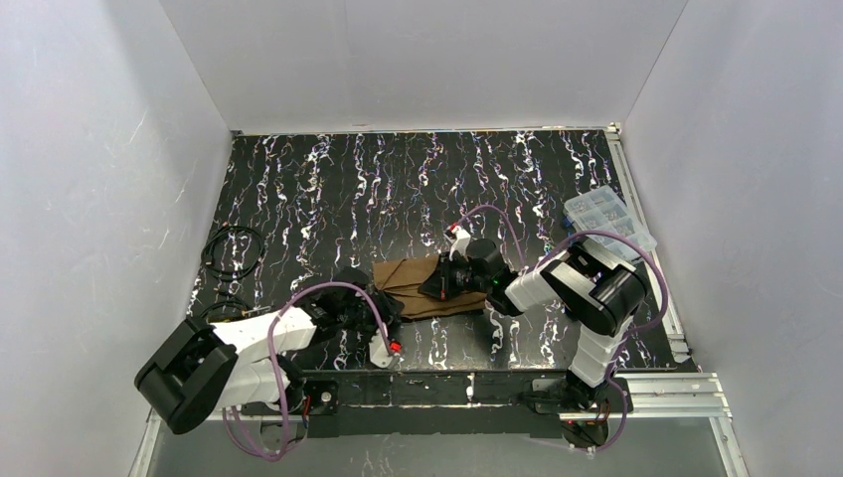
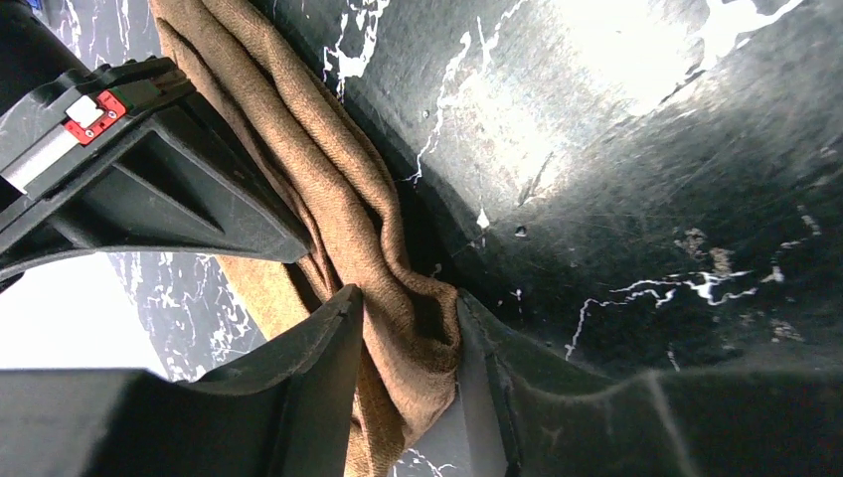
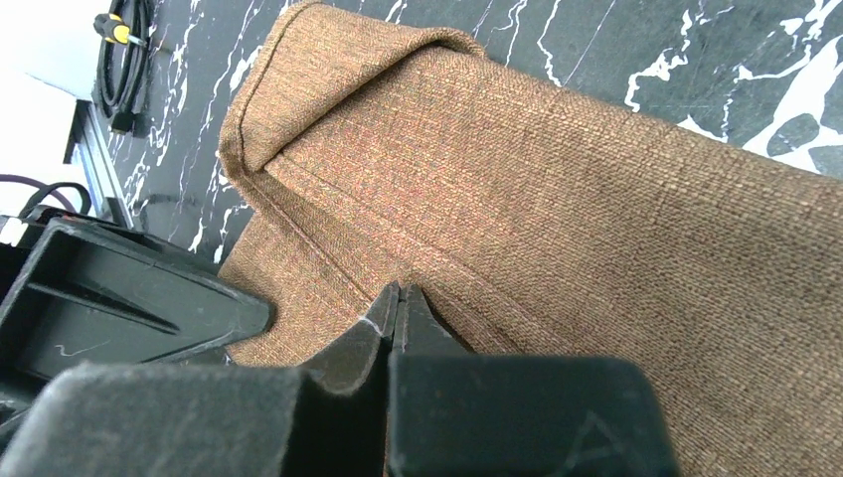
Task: Fold the napkin into a case and place the utensils inside
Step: Pick up the 2/3-rectangle-folded napkin from the center of the board.
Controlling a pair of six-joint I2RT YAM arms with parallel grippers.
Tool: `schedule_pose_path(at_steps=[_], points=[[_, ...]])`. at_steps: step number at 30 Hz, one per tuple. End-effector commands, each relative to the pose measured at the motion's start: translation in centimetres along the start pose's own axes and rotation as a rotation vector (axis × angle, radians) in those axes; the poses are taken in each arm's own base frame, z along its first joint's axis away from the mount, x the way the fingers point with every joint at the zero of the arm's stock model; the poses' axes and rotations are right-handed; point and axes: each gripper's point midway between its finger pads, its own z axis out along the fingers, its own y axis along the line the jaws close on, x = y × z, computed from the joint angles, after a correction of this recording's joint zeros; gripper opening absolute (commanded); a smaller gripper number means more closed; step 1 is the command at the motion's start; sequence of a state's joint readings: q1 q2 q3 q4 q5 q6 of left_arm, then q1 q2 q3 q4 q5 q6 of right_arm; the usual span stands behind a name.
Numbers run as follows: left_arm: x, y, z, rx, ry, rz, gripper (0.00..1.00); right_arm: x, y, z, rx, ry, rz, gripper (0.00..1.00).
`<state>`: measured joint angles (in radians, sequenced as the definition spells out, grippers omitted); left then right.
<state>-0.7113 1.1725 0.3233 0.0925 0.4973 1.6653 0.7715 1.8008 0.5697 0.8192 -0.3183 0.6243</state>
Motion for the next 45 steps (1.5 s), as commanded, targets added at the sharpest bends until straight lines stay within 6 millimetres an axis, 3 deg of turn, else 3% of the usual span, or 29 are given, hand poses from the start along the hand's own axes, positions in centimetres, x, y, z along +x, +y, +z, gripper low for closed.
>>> schedule_pose_path(at_steps=[1,6,17,26,31,35,40,43,45], points=[[0.6,-4.7,0.7,0.137,0.026,-0.092,0.32,2.5,-1.7,-0.3,0.039,0.059,0.024,0.01],[1.0,-2.4,0.2,0.098,0.059,-0.201,0.13,2.6,-1.7,-0.4,0.036,0.059,0.028,0.01],[-0.2,-1.0,-0.8,0.163,0.031,-0.462,0.01,2.4,-1.5,-0.6,0.035,0.053,0.006,0.01],[-1.1,-1.2,-1.5,0.274,0.002,-0.649,0.0,0.2,-0.3,-1.9,0.022,-0.02,-0.091,0.02],[-1.5,-3.2,-2.0,0.433,0.036,-0.758,0.02,-0.8,0.3,-2.1,0.021,-0.035,-0.129,0.04],[-1.2,-3.0,-2.1,0.457,0.055,-0.768,0.02,-1.5,0.6,-2.2,0.016,-0.058,-0.146,0.05],[-1.4,-2.7,-2.2,0.465,0.033,-0.758,0.01,-4.1,2.4,-3.4,-0.006,-0.153,-0.271,0.19],[-1.9,-2.6,-2.4,0.475,0.002,-0.761,0.0,-6.0,3.2,-4.2,0.01,-0.192,-0.366,0.39],[-2.1,-2.4,-2.3,0.47,-0.01,-0.757,0.0,-6.9,3.4,-4.4,0.023,-0.197,-0.397,0.46]])
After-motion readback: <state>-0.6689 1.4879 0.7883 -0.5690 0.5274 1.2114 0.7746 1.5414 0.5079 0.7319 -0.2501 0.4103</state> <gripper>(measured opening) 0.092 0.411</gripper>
